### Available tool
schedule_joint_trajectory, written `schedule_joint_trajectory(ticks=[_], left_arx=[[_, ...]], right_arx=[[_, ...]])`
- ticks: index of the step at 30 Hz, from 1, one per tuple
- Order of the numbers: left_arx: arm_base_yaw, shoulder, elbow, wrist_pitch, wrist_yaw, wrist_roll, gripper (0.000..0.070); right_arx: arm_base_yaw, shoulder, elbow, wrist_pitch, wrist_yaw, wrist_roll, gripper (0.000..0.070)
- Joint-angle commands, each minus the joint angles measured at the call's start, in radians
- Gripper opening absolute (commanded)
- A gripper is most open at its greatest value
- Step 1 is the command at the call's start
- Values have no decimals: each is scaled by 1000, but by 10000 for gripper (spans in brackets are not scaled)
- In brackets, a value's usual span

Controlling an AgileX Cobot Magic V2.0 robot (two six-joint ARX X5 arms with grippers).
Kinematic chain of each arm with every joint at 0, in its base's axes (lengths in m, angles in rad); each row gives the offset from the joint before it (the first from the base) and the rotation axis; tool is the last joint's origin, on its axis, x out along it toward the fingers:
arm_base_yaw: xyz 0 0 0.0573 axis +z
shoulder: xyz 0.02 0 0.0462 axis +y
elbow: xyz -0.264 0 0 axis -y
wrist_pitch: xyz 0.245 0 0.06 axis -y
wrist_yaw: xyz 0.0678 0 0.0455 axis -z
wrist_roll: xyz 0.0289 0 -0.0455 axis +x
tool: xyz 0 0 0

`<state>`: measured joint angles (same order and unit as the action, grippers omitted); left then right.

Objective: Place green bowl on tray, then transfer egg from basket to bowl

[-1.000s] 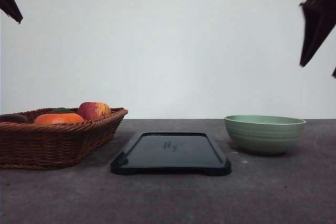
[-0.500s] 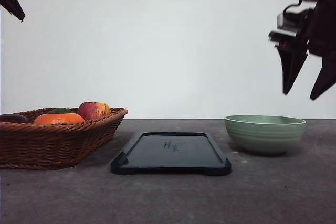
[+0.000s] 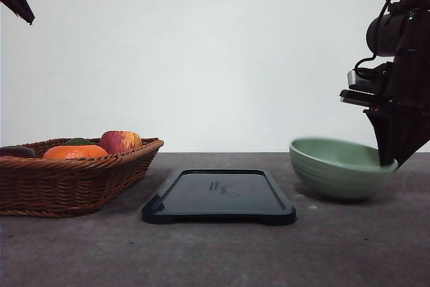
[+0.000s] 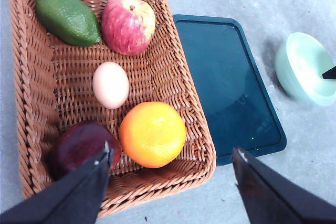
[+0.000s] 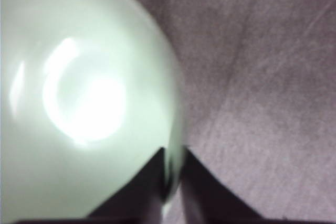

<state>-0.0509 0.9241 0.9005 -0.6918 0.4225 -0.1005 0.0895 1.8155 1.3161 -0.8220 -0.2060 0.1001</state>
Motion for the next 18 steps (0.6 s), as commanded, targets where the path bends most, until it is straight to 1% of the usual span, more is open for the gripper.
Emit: schedule_joint_trajectory(ticks=[1,4,10,14,18], left_arx=[[-3,6,25,11,5,3,470],[-3,6,25,11,5,3,470],[-3,6,24,10,5,3,470],[-3,6,24,10,5,3,470],[-3,6,24,10,5,3,470]], right_arx=[[0,3,25,-11,4,-12,0],[0,-6,52,-54,4,-15,0],[30,-6,181,-206,0,-49,0],[80,-6,278,-279,1,-56,0],[146,-5,352,-286,1,-56,0]])
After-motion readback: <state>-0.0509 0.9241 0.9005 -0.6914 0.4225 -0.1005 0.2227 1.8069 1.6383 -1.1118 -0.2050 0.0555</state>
